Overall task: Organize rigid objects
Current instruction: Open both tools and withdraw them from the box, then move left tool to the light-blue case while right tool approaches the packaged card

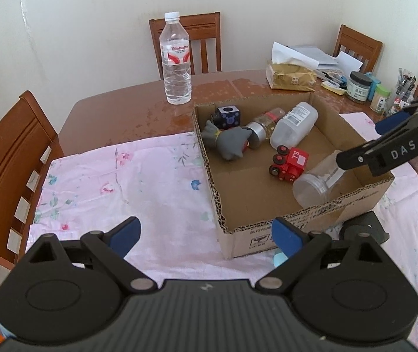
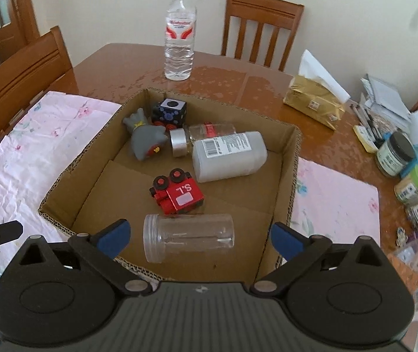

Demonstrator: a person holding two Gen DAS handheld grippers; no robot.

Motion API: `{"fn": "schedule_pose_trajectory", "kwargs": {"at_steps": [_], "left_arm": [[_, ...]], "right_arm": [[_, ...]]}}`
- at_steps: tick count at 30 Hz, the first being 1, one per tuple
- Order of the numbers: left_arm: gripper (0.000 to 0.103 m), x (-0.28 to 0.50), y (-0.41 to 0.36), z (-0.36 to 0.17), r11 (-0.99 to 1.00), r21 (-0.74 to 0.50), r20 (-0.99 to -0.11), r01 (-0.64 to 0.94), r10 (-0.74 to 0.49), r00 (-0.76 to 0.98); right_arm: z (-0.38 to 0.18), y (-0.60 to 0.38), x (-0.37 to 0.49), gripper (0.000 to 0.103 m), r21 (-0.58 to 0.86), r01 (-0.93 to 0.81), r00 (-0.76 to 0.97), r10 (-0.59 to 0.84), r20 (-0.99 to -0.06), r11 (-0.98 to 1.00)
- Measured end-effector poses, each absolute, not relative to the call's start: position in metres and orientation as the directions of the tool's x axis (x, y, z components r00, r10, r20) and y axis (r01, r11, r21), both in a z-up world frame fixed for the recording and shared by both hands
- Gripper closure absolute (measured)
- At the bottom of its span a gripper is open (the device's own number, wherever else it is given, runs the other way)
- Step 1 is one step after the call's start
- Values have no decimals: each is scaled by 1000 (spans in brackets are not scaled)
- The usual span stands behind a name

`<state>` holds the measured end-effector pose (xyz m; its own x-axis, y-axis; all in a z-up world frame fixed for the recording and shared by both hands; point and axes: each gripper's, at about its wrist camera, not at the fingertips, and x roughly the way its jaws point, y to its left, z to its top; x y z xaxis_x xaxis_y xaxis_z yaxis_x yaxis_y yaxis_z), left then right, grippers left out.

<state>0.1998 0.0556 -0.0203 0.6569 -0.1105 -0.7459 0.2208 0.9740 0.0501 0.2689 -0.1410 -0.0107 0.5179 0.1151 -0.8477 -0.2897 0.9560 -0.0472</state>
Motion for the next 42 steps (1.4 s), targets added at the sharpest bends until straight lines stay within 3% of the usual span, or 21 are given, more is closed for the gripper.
{"fn": "schedule_pose_trajectory", "kwargs": {"at_steps": [12, 26, 42], "left_arm": [[7, 189, 61, -33, 971, 30, -768, 239, -130, 627], [7, 183, 47, -51, 944, 20, -804, 330, -181, 566], [7, 187, 8, -76, 907, -4, -847, 421, -227, 481]], "right_arm": [[-24, -156, 214, 0, -26, -176, 540, 75, -839, 984], [-92, -148, 158, 0, 14, -92, 434, 53, -899, 996], [-122, -169, 139, 0, -17, -1, 434, -15, -901, 1000]]}}
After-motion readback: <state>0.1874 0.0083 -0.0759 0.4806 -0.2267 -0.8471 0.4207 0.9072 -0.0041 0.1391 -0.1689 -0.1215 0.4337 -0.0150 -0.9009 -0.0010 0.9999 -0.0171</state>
